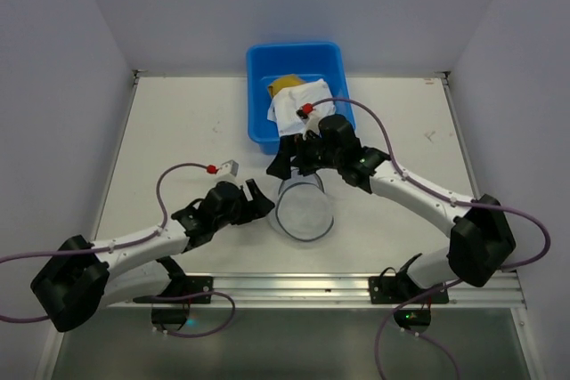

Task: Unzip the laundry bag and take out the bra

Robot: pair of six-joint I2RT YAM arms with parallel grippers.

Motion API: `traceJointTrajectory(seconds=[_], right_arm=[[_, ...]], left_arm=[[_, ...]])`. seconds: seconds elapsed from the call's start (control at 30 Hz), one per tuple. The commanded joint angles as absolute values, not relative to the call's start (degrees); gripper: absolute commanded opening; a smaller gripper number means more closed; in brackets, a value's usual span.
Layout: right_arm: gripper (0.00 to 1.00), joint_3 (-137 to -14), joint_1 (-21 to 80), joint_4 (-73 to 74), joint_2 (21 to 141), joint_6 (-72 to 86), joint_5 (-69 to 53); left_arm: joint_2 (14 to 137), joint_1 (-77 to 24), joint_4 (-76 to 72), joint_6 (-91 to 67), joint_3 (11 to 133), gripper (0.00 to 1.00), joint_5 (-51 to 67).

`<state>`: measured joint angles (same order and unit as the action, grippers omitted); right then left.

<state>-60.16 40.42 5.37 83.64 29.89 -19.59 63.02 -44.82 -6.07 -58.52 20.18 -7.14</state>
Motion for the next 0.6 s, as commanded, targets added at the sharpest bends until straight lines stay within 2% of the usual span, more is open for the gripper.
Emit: traceJointTrajectory(seconds=[0.0,0.07,0.17,0.43,0.57], right_arm=[[0.99,-62.8,39.6,11.0,79.2,25.1,-12.6],[0.99,-62.6,36.7,11.9,76.6,24.4,-9.3],[0.99,-62.3,30.0,14.3,72.6,23.6,-6.6],[0.99,-61.7,12.5,21.9,56.2,21.3,4.4],[0.99,-62.0,9.8,25.9,46.2,20.5,13.3]], left_arm=[[59.3,-42.5,2.7,-54.4,25.2,0.82,-10.0],[57.9,-38.6,5.4,-52.2,27.7,0.91,-7.9],[56.4,-31.6,9.1,-47.8,32.1,1.00,-4.8],[57.0,-16.6,20.5,-35.7,48.3,1.00,-1.0],[53.8,-7.4,25.3,-32.4,54.2,1.00,1.6]])
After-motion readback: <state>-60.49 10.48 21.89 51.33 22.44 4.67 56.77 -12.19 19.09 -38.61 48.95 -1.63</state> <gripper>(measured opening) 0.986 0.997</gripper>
